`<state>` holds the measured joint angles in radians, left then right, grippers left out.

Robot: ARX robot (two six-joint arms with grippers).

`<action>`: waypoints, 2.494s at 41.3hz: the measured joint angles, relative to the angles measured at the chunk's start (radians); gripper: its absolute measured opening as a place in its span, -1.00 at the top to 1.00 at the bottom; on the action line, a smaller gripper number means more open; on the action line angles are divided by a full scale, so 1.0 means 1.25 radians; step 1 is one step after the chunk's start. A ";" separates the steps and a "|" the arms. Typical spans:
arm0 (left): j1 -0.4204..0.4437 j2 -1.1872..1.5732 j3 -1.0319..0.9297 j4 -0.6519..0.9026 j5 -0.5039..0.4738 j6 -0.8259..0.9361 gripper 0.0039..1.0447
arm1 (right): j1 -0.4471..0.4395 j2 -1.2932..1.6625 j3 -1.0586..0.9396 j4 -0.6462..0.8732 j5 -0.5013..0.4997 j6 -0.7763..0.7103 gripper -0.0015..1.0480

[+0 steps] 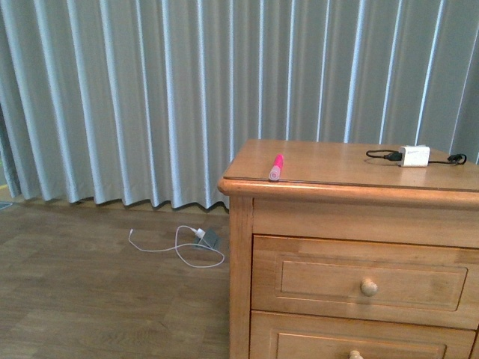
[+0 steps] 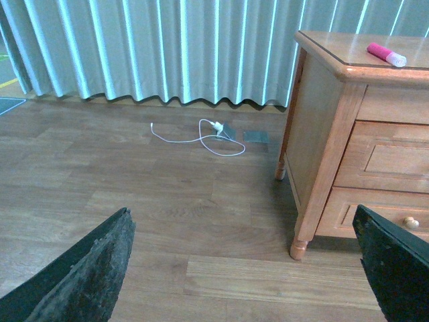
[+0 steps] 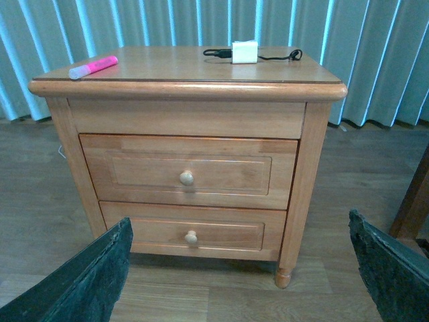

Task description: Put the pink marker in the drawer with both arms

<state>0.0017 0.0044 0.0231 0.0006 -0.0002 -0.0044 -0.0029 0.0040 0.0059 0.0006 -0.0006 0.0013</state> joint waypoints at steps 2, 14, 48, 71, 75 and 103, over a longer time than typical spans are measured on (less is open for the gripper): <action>0.000 0.000 0.000 0.000 0.000 0.000 -0.89 | 0.000 0.000 0.000 0.000 0.000 0.000 -0.83; 0.000 0.000 0.000 0.000 0.000 0.000 -0.89 | -0.020 0.028 0.020 -0.067 -0.079 -0.048 -0.83; 0.000 0.000 0.000 0.000 0.000 0.000 -0.89 | 0.166 1.068 0.375 0.304 0.069 0.033 -0.83; 0.000 0.000 0.000 0.000 0.000 0.000 -0.89 | 0.266 1.500 0.711 0.369 0.242 0.054 -0.83; 0.000 0.000 0.000 0.000 0.000 0.000 -0.89 | 0.268 1.549 0.763 0.353 0.254 0.066 -0.83; 0.000 0.000 0.000 0.000 0.000 0.000 -0.89 | 0.219 1.807 1.027 0.348 0.313 0.079 -0.83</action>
<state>0.0017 0.0044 0.0231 0.0006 -0.0002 -0.0044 0.2710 2.2623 1.2900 0.4355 0.3901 0.1005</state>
